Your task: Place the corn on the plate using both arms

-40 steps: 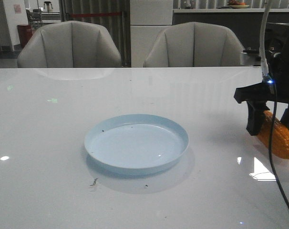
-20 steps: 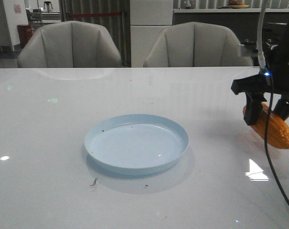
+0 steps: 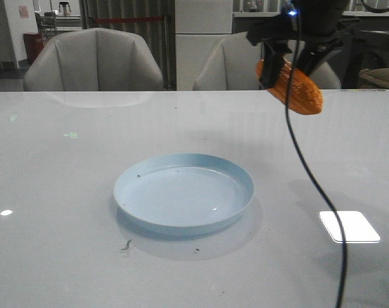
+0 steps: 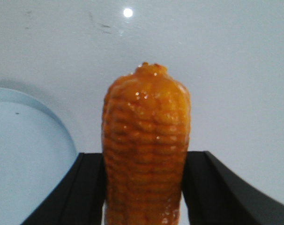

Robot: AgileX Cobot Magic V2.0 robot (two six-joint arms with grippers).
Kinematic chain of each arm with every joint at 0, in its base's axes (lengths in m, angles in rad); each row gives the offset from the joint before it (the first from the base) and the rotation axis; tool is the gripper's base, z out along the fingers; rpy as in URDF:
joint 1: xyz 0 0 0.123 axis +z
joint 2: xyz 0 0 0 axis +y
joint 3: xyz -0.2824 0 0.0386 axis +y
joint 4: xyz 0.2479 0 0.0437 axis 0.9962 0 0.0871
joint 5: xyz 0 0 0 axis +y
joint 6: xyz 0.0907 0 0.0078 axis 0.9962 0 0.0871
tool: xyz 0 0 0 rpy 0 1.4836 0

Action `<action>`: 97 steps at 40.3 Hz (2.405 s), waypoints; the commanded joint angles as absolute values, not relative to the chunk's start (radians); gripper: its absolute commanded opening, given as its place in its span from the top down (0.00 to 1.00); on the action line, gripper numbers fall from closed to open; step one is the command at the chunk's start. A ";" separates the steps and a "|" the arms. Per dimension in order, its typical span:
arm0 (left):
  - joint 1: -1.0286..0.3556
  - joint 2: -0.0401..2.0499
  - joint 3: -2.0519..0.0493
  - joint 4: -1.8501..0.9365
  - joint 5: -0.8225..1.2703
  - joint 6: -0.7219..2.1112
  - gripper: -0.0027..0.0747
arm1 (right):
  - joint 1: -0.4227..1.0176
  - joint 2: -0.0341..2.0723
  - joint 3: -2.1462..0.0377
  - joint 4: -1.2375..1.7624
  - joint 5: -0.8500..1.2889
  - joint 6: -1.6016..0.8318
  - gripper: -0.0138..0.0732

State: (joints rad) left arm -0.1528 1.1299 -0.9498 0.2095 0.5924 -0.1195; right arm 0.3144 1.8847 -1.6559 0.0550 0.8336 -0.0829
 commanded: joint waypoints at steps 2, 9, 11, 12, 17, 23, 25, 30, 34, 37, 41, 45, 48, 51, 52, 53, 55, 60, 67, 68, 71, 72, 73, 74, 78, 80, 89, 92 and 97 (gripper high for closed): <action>-0.149 1.106 -0.979 0.211 0.523 -0.127 0.80 | 0.382 1.831 -1.698 0.049 0.806 -0.102 0.56; -0.149 1.106 -0.979 0.211 0.521 -0.127 0.80 | 0.449 1.859 -1.698 0.049 0.811 -0.124 0.56; -0.149 1.106 -0.979 0.211 0.521 -0.127 0.80 | 0.463 1.873 -1.698 0.049 0.813 -0.124 0.56; -0.149 1.106 -0.979 0.211 0.521 -0.127 0.80 | 0.468 1.879 -1.698 0.049 0.814 -0.124 0.56; -0.149 1.106 -0.979 0.211 0.521 -0.127 0.80 | 0.494 1.932 -1.698 0.060 0.825 -0.124 0.56; -0.149 1.106 -0.979 0.211 0.521 -0.127 0.80 | 0.527 1.996 -1.698 0.075 0.841 -0.124 0.56; -0.149 1.106 -0.979 0.211 0.521 -0.127 0.80 | 0.539 2.015 -1.698 0.075 0.841 -0.124 0.56; -0.149 1.106 -0.979 0.211 0.521 -0.127 0.80 | 0.568 2.041 -1.698 0.076 0.834 -0.124 0.56; -0.149 1.106 -0.979 0.213 0.521 -0.127 0.80 | 0.579 2.050 -1.698 0.074 0.823 -0.124 0.49; -0.149 1.106 -0.979 0.213 0.521 -0.127 0.80 | 0.580 2.057 -1.698 0.074 0.823 -0.124 0.38; -0.149 1.106 -0.979 0.213 0.523 -0.127 0.80 | 0.580 2.062 -1.698 0.072 0.828 -0.124 0.24; -0.149 1.106 -0.979 0.213 0.523 -0.127 0.80 | 0.580 2.061 -1.700 0.073 0.838 -0.124 0.21; -0.149 1.106 -0.979 0.213 0.523 -0.127 0.80 | 0.580 2.056 -1.703 0.073 0.853 -0.124 0.21; -0.149 1.106 -0.979 0.213 0.523 -0.127 0.80 | 0.579 2.043 -1.703 0.067 0.854 -0.124 0.21; -0.149 1.106 -0.979 0.213 0.523 -0.127 0.80 | 0.578 2.034 -1.703 0.067 0.849 -0.124 0.21; -0.149 1.106 -0.979 0.213 0.523 -0.127 0.80 | 0.575 2.027 -1.703 0.064 0.846 -0.124 0.21; -0.149 1.106 -0.979 0.213 0.523 -0.127 0.80 | 0.567 2.005 -1.703 0.064 0.838 -0.124 0.21; -0.149 1.106 -0.979 0.215 0.523 -0.127 0.80 | 0.542 1.934 -1.703 0.065 0.823 -0.121 0.21; -0.149 1.106 -0.979 0.215 0.523 -0.127 0.80 | 0.470 1.790 -1.703 0.086 0.817 -0.096 0.21; -0.149 1.106 -0.979 0.215 0.523 -0.127 0.80 | 0.459 1.771 -1.703 0.093 0.819 -0.096 0.21; -0.149 1.106 -0.979 0.215 0.523 -0.127 0.80 | 0.420 1.700 -1.703 0.122 0.822 -0.096 0.21; -0.149 1.106 -0.979 0.215 0.523 -0.127 0.80 | 0.410 1.682 -1.702 0.128 0.823 -0.096 0.21; -0.149 1.106 -0.979 0.215 0.523 -0.127 0.80 | 0.396 1.657 -1.700 0.134 0.827 -0.096 0.21; -0.149 1.106 -0.979 0.215 0.523 -0.127 0.80 | 0.386 1.638 -1.698 0.135 0.828 -0.096 0.21; -0.149 1.106 -0.979 0.215 0.532 -0.127 0.80 | 0.337 1.554 -1.675 0.135 0.831 -0.096 0.21; -0.149 1.106 -0.979 0.213 0.534 -0.127 0.80 | 0.308 1.509 -1.648 0.135 0.830 -0.096 0.21; -0.149 1.106 -0.979 0.175 0.516 -0.127 0.80 | 0.175 1.279 -1.371 0.151 0.766 -0.097 0.21; -0.149 1.106 -0.979 0.165 0.515 -0.127 0.80 | 0.138 1.191 -1.208 0.174 0.713 -0.097 0.21; -0.149 1.106 -0.979 0.165 0.515 -0.127 0.80 | 0.114 1.074 -1.006 0.191 0.671 -0.097 0.21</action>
